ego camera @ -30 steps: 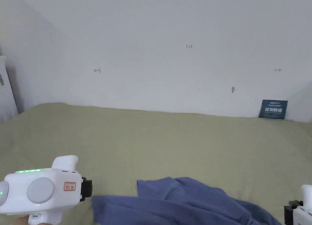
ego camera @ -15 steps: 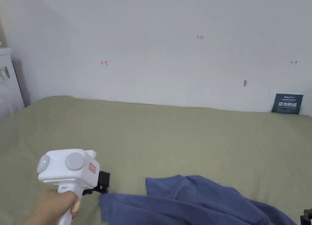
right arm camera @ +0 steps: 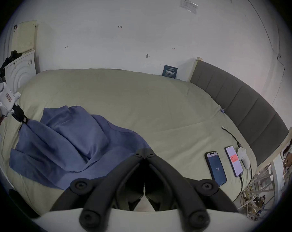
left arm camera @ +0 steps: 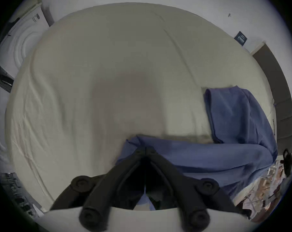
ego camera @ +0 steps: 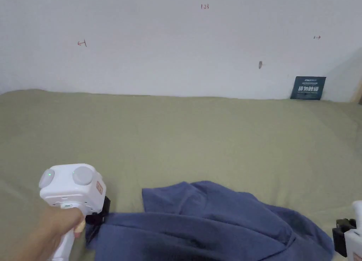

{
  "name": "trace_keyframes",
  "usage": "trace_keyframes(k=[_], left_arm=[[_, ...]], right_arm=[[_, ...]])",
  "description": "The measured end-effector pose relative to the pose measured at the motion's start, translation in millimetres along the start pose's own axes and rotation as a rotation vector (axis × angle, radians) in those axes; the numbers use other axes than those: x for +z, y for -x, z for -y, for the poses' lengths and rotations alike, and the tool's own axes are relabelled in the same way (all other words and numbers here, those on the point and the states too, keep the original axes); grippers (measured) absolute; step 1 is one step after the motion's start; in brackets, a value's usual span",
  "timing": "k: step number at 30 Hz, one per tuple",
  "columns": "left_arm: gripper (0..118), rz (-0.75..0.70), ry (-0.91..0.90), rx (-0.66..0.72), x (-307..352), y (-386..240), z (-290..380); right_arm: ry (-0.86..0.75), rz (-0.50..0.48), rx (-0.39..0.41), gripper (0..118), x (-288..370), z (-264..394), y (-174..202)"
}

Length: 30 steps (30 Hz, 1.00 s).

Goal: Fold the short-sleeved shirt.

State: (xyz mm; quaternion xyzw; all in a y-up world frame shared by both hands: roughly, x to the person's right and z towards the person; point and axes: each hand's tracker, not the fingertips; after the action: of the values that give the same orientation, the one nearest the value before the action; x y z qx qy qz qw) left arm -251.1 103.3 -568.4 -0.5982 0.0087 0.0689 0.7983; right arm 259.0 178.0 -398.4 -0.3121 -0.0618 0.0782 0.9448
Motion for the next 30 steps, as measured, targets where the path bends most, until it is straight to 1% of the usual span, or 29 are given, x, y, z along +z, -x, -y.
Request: trace_keyframes(k=[6,10,12,16,18,19,20,21,22,23,24,25,28,29,30], left_arm=[[0,0.078,-0.052,0.096,13,16,0],[0,0.097,-0.09,0.117,19,26,-2],[0,0.134,-0.118,0.14,32,23,5],[0,0.138,-0.141,0.098,49,19,8],[0,0.134,-0.152,0.092,55,16,9],[0,0.139,-0.152,0.088,57,15,9],[0,0.136,-0.161,0.089,57,18,8],[0,0.135,-0.161,0.081,58,16,8],[0,0.135,-0.152,0.068,58,14,7],[0,0.128,-0.154,0.066,57,13,8],[0,0.125,-0.152,0.061,56,13,8],[0,0.126,-0.149,0.055,56,13,8],[0,0.123,-0.145,0.049,54,13,9],[0,0.122,-0.146,0.05,54,13,10],[0,0.121,-0.147,0.05,55,13,10]], right_arm=[[0.003,-0.013,0.008,0,-3,2,1],[0.005,-0.018,0.003,0,-4,3,3],[0.011,-0.019,0.002,0,-5,3,4],[0.02,-0.032,-0.003,0,-7,4,6],[0.027,-0.074,-0.034,3,-9,3,6],[0.037,-0.1,-0.051,16,-10,2,6],[0.049,-0.122,-0.074,42,-12,2,6],[0.07,-0.132,-0.079,76,-14,0,7],[0.103,-0.145,-0.073,114,-18,-1,9],[0.139,-0.169,-0.075,117,-22,-1,12],[0.121,-0.192,-0.07,115,-20,1,14],[0.126,-0.224,-0.039,115,-21,1,17],[0.146,-0.241,-0.026,115,-34,-5,30],[0.172,-0.24,-0.029,114,-41,-4,33],[0.209,-0.225,-0.032,107,-49,-2,35]])
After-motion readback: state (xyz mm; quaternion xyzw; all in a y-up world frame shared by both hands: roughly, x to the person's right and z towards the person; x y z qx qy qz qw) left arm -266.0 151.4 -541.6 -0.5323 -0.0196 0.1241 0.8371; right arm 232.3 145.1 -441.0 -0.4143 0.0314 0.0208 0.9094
